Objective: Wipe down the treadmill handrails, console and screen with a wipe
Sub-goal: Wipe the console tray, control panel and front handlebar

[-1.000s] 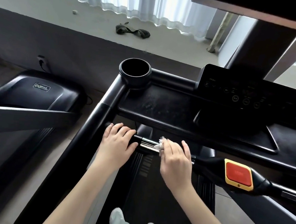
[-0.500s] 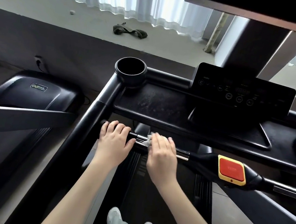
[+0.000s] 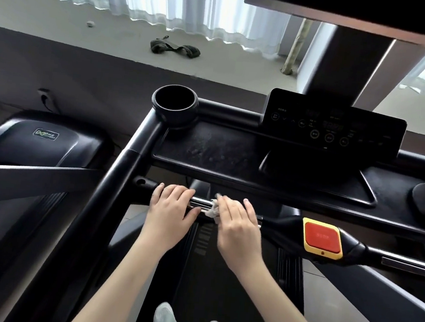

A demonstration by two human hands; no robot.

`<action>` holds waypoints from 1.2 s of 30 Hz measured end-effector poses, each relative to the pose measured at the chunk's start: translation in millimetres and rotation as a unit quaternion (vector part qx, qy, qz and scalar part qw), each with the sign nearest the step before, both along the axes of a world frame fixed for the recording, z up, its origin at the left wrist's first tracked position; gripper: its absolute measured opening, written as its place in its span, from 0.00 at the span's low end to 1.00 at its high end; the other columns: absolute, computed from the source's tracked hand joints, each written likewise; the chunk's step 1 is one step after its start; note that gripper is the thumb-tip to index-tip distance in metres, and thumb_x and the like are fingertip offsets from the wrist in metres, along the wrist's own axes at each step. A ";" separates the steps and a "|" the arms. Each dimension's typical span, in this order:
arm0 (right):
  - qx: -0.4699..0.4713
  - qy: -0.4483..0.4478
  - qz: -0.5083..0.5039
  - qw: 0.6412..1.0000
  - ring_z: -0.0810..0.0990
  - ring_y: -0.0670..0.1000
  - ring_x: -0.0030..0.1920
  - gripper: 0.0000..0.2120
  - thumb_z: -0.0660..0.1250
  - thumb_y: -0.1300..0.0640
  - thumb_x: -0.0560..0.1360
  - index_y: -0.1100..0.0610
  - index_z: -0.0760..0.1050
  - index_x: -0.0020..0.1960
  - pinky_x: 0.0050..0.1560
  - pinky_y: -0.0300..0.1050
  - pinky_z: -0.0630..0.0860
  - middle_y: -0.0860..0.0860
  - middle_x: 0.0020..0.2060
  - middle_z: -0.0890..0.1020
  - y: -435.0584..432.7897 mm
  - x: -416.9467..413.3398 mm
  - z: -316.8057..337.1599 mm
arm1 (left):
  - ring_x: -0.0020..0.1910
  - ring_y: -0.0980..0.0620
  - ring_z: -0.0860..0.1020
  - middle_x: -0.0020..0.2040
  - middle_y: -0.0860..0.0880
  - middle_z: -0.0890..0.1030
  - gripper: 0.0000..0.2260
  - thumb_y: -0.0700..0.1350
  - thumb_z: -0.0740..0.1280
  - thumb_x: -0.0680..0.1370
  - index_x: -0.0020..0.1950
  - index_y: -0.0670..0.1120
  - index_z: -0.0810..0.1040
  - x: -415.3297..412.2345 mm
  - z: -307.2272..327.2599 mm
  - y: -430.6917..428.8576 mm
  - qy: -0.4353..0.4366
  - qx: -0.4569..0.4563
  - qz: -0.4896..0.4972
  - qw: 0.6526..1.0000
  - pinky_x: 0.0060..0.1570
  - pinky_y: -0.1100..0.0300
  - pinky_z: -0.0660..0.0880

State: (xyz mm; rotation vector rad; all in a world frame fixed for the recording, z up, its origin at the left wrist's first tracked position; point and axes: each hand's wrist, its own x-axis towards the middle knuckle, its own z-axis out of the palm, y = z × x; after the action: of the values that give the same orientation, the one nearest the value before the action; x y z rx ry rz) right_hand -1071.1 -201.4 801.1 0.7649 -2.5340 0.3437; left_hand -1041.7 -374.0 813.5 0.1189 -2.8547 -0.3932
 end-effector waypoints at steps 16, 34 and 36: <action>0.018 0.021 -0.080 0.996 0.80 0.54 0.58 0.19 0.58 0.59 0.76 0.64 0.76 0.64 0.70 0.53 0.62 0.56 0.58 0.81 45.7 -0.6 -2.4 | 0.62 0.47 0.74 0.56 0.51 0.79 0.27 0.59 0.51 0.75 0.61 0.45 0.79 1.3 2.3 1.4 -0.016 0.024 0.003 1.000 0.71 0.47 0.55; 0.090 0.054 -0.027 0.994 0.74 0.55 0.67 0.23 0.52 0.64 0.76 0.64 0.68 0.70 0.71 0.55 0.59 0.58 0.68 0.74 57.8 2.9 -16.0 | 0.67 0.45 0.72 0.62 0.49 0.78 0.21 0.54 0.59 0.78 0.66 0.44 0.76 -0.7 7.2 6.9 -0.037 0.005 -0.001 0.999 0.72 0.44 0.52; 0.099 0.063 -0.039 0.992 0.74 0.55 0.67 0.23 0.52 0.65 0.76 0.64 0.69 0.70 0.72 0.54 0.58 0.58 0.68 0.74 77.7 1.0 -15.5 | 0.64 0.46 0.74 0.61 0.50 0.80 0.25 0.56 0.54 0.76 0.64 0.45 0.78 -0.6 8.8 14.3 -0.025 -0.003 -0.027 0.999 0.71 0.45 0.55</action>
State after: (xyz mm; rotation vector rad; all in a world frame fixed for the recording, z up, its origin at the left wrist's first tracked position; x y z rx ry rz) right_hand -1070.1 -123.7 785.6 0.7332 -2.4945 0.0176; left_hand -1042.4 -359.7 822.2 0.0519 -2.9125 -0.3983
